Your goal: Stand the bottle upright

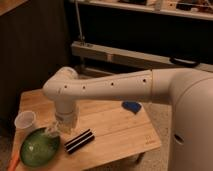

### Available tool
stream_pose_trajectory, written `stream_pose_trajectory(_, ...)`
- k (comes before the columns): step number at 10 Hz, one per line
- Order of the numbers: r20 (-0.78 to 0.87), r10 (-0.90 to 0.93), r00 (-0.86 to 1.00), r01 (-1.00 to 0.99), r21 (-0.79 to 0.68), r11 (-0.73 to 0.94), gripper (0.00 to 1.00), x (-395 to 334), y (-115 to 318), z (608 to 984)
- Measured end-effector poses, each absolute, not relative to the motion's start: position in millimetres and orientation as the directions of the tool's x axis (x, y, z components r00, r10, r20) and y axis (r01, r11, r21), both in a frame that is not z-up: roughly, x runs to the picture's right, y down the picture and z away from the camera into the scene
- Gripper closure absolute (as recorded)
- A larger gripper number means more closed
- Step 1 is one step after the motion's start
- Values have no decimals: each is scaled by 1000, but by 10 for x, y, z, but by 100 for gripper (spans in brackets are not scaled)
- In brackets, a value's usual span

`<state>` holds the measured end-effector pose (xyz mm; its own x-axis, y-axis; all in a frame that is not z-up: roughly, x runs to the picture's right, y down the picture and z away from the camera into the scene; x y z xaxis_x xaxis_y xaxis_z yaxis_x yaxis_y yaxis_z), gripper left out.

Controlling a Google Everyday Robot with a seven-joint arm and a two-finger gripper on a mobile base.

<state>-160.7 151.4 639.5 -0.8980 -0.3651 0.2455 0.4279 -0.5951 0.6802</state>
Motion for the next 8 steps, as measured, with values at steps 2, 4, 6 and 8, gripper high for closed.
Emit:
stream_pose_trajectory(2, 255, -385, -887, 450, 665, -596, 65, -1555, 1188, 6296)
stream_pose_trajectory(4, 288, -380, -879, 472, 641, -605, 65, -1512, 950, 6254)
stream_pose_trajectory(6, 352, -357, -865, 501, 608, -616, 65, -1365, 818, 6386)
stream_pose_trajectory(8, 429, -324, -843, 531, 571, -626, 65, -1130, 790, 6635)
